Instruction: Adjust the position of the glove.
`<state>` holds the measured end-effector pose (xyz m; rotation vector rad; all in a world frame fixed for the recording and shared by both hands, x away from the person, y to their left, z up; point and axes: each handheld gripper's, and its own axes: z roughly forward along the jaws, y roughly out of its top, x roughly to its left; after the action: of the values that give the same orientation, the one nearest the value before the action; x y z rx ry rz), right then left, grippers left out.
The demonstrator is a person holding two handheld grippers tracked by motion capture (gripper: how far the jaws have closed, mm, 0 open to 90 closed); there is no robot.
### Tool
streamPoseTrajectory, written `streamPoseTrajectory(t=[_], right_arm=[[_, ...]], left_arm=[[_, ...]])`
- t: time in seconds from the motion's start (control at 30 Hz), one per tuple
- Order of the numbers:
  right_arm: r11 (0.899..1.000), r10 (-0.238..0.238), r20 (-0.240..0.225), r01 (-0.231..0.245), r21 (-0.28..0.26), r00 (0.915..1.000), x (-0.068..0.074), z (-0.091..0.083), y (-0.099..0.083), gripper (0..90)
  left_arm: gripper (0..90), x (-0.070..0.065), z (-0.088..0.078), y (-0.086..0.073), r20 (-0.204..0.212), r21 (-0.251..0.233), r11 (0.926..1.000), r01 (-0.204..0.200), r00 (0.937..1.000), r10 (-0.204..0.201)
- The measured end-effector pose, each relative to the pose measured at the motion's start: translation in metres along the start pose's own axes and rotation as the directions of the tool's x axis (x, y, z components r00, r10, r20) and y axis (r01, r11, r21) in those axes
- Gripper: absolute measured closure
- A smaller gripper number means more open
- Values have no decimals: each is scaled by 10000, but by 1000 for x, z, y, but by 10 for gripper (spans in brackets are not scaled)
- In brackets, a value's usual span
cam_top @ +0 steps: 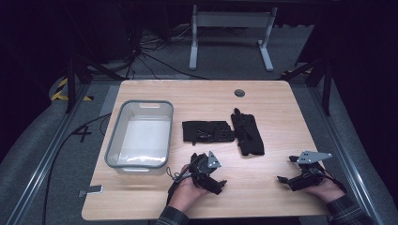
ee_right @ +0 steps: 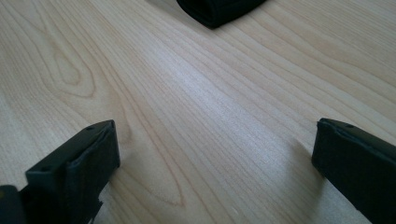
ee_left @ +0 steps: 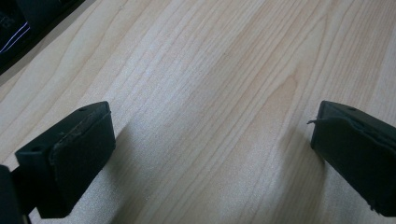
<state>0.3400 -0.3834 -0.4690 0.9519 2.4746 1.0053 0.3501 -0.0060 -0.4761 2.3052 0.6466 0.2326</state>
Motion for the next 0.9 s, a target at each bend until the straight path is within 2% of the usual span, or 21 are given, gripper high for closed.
streamPoseTrajectory(t=[0.3,0.53,0.73,0.9], right_arm=[[9999,-87,-56,88,84,9999,-1,1,2,12],[9997,-146,-181,149,174,9997,-2,-2,6,152],[9997,-174,-87,175,163,9998,-3,-2,10,193],[9997,-249,-149,249,27,9996,-4,-2,15,283]], left_arm=[[0,0,0,0,2,3,10000,-2,10000,2],[0,0,0,0,19,4,10000,-15,10000,15],[0,0,0,0,28,4,10000,-31,10000,31],[0,0,0,0,31,2,10000,-29,10000,29]])
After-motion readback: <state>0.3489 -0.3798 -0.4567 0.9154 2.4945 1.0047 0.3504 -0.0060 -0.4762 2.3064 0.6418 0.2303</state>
